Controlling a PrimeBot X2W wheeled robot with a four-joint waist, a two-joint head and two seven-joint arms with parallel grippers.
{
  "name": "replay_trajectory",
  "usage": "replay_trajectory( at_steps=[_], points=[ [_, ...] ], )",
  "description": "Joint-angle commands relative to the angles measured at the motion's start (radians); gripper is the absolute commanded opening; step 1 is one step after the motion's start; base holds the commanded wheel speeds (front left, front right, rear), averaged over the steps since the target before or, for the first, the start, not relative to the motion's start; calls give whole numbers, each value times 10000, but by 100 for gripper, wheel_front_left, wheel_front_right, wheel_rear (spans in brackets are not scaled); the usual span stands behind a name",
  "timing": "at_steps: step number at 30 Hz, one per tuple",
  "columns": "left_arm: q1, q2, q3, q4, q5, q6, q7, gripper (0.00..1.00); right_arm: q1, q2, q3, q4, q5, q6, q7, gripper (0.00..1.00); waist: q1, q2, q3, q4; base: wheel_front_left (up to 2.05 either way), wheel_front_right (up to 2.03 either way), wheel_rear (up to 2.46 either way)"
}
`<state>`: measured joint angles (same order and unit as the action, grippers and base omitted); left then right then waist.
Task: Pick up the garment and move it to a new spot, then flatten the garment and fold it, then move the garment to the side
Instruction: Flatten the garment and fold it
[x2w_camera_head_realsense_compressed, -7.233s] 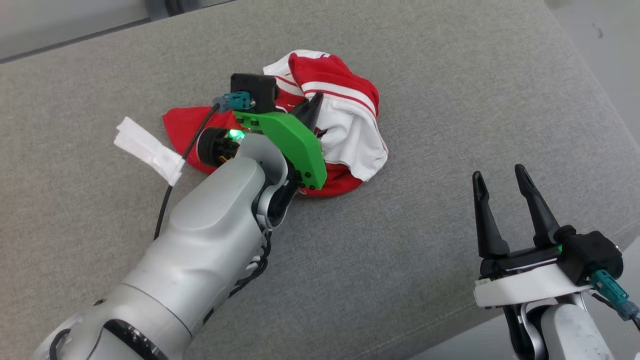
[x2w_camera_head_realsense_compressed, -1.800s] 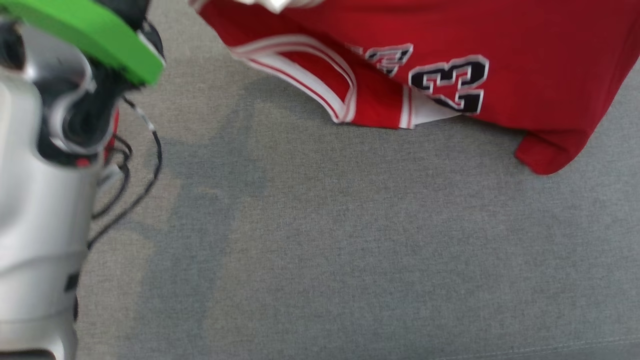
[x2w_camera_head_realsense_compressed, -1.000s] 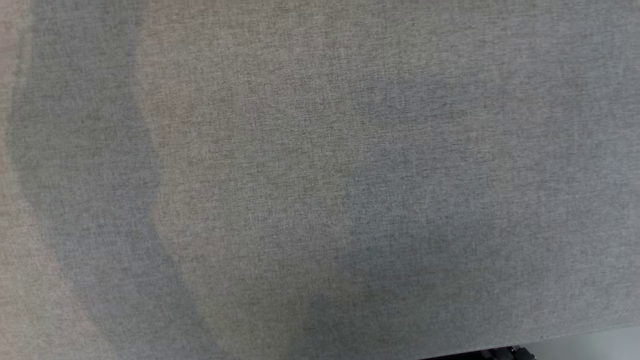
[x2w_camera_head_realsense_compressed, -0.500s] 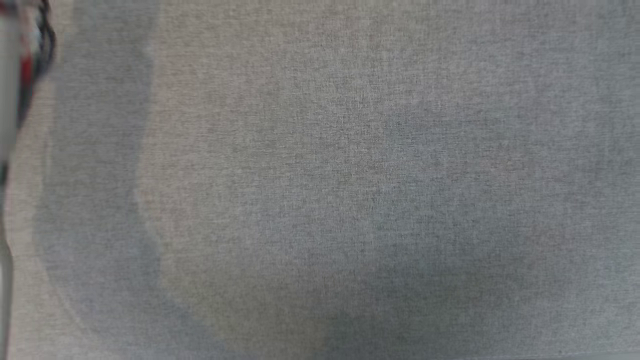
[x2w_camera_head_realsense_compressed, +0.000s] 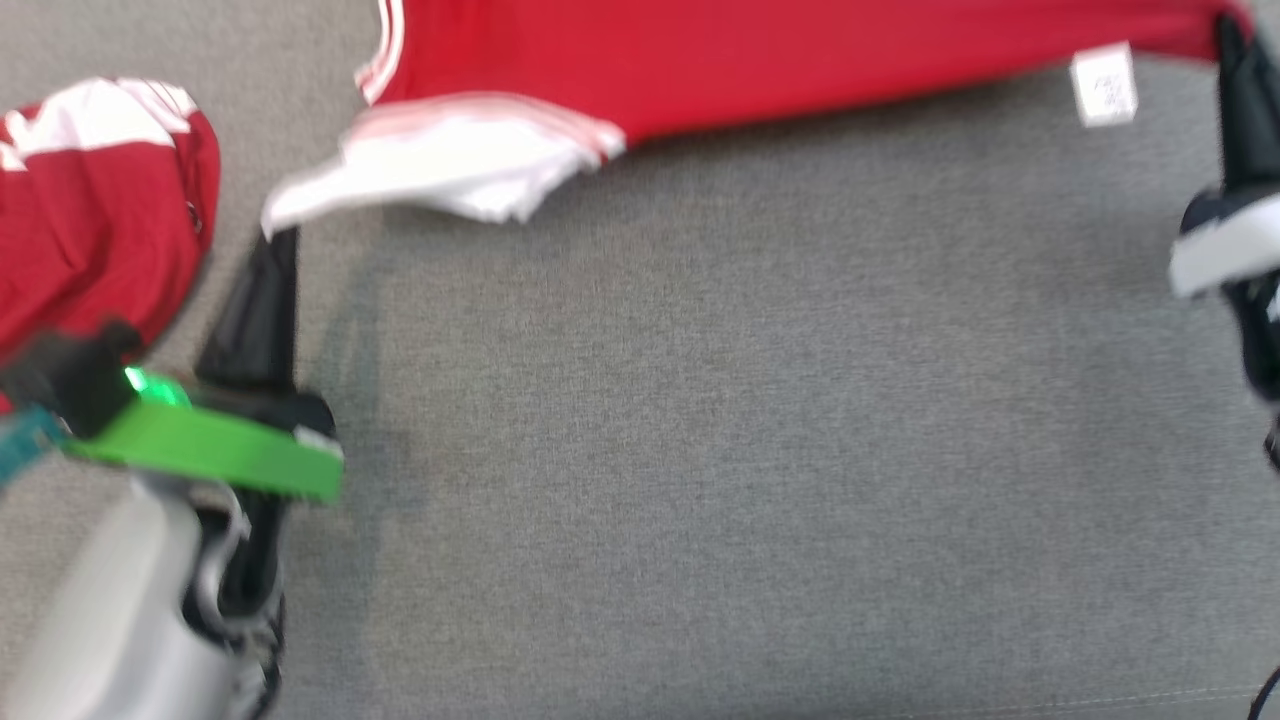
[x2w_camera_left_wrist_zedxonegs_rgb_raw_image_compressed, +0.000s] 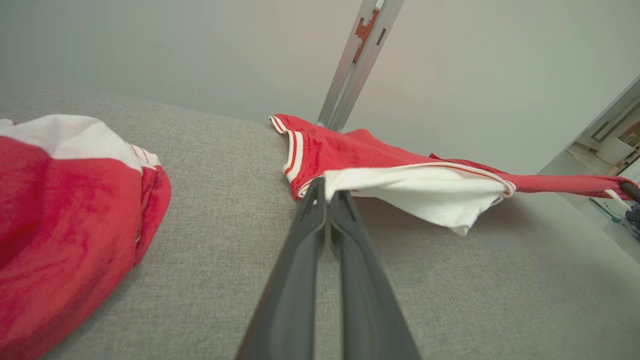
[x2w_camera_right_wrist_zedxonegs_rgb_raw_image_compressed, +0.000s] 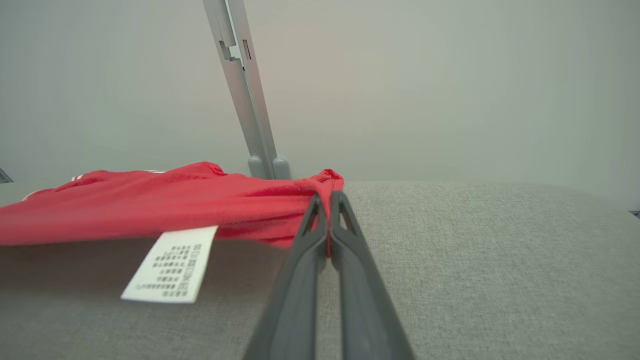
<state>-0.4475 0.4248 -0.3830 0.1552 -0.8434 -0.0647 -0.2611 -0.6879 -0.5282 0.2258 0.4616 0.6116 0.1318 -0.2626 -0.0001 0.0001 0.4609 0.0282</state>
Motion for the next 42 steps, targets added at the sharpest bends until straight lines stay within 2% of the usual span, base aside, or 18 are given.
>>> replay_trajectory(
  at_steps=[1,5,12,21,30,42],
  points=[
    [651,-60,50,-37,-137,115,-56,0,480,49,-115,-57,-159,-20,-26,0,1,-1,-1307,-310,0,0,0],
    [1975,-292,-30,22,-335,162,-57,0,1692,262,-550,-208,-398,-20,-27,0,1,-1,-1742,-255,0,0,0],
    [3515,-887,297,255,-16,70,-57,0,3793,488,-1393,-934,-1009,-21,-27,0,1,-1,-2229,-88,0,0,0],
    [4863,-1206,561,-133,324,80,-58,0,5732,892,-2172,-1784,-1420,-24,-27,0,1,-1,-2167,-46,0,0,0],
    [4083,-1284,420,-362,541,518,416,0,5386,1077,-1964,-1405,-1265,-20,-28,0,1,-1,-1729,-87,0,0,0],
    [1311,-1278,411,33,896,681,1086,0,3333,894,-1469,-335,-1028,-20,-28,0,1,-1,-787,-96,0,0,0]
  ],
)
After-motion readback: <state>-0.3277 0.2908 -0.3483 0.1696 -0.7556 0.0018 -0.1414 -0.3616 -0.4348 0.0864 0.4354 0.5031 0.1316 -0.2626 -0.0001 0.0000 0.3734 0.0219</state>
